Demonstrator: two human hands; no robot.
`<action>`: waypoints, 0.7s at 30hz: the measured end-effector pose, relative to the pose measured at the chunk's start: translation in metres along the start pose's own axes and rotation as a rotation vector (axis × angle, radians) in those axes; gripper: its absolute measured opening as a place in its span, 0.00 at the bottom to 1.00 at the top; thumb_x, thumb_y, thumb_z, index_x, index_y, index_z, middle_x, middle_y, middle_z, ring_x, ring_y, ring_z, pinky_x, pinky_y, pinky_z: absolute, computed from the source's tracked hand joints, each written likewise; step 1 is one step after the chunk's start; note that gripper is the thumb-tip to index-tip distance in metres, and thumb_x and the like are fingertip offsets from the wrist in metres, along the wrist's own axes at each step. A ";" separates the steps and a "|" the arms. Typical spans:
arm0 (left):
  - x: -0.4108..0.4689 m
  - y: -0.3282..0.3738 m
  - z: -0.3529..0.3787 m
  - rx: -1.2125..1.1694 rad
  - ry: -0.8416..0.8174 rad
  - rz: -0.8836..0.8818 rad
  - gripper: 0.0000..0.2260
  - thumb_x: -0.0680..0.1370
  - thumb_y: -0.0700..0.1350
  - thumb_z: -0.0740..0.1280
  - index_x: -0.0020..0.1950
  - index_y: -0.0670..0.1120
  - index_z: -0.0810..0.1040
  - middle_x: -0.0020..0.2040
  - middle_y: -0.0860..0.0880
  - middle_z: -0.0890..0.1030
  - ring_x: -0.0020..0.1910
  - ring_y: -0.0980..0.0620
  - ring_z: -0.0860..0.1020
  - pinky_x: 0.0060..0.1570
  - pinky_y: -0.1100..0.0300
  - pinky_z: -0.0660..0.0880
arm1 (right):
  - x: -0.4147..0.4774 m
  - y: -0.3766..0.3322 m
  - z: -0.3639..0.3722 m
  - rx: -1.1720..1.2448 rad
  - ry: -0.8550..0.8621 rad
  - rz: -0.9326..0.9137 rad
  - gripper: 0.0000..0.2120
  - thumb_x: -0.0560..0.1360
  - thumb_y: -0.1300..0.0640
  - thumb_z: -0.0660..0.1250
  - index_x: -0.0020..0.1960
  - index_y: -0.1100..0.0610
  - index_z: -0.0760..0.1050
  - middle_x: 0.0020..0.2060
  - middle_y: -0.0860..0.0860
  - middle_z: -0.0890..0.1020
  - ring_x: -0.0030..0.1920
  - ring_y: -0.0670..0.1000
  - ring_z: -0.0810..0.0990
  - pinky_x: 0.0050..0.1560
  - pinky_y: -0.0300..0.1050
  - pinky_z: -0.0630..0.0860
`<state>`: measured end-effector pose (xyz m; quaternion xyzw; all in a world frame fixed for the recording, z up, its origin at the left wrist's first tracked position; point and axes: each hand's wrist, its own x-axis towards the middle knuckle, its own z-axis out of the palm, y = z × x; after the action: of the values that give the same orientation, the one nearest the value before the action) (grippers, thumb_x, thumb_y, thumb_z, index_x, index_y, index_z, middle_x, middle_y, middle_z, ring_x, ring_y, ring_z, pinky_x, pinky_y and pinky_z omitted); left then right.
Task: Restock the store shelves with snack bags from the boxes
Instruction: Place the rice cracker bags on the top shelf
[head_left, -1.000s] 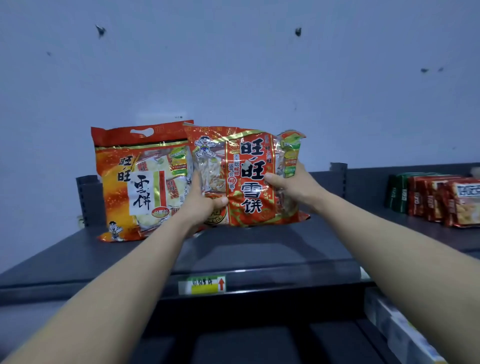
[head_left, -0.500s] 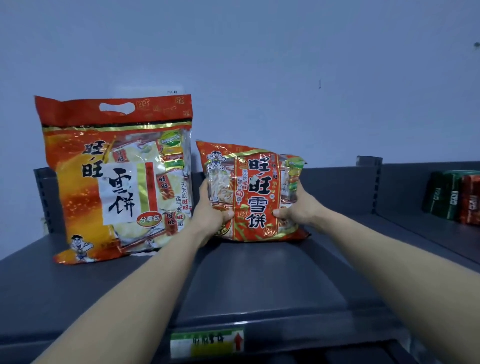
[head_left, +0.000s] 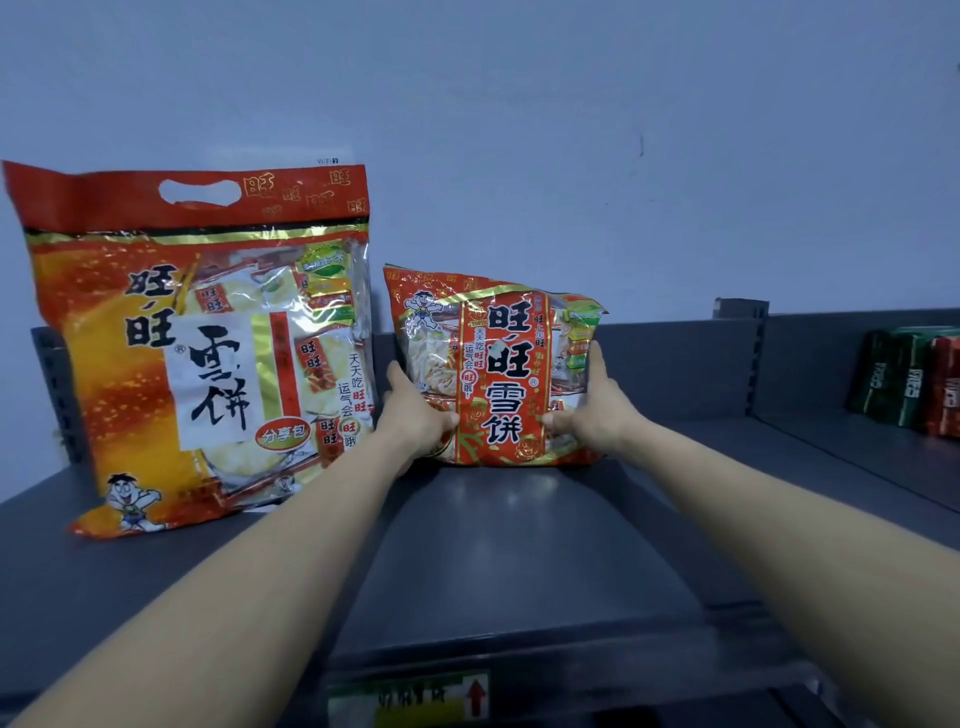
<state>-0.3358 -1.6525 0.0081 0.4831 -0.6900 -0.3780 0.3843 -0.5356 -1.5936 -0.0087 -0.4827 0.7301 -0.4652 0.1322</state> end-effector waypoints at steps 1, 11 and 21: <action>-0.004 0.002 0.000 0.040 0.005 -0.006 0.45 0.75 0.40 0.70 0.77 0.45 0.38 0.75 0.41 0.60 0.72 0.41 0.64 0.69 0.47 0.63 | -0.008 -0.005 -0.002 -0.024 0.008 0.013 0.52 0.62 0.52 0.77 0.73 0.40 0.46 0.65 0.57 0.72 0.60 0.60 0.77 0.58 0.60 0.77; -0.095 0.032 -0.010 0.213 0.069 0.281 0.25 0.75 0.37 0.68 0.70 0.41 0.64 0.65 0.43 0.72 0.59 0.47 0.75 0.55 0.58 0.72 | -0.117 -0.038 -0.044 -0.176 0.132 -0.160 0.31 0.74 0.54 0.69 0.73 0.60 0.62 0.69 0.57 0.69 0.69 0.56 0.68 0.68 0.53 0.68; -0.279 0.020 0.045 0.150 -0.170 0.507 0.13 0.74 0.37 0.69 0.57 0.41 0.76 0.46 0.49 0.76 0.43 0.54 0.74 0.39 0.75 0.68 | -0.310 0.021 -0.093 -0.038 0.083 -0.282 0.10 0.74 0.64 0.67 0.55 0.59 0.79 0.45 0.47 0.80 0.47 0.43 0.78 0.52 0.35 0.72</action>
<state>-0.3172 -1.3735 -0.0392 0.2885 -0.8447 -0.2567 0.3706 -0.4531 -1.2837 -0.0557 -0.5634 0.6685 -0.4848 0.0262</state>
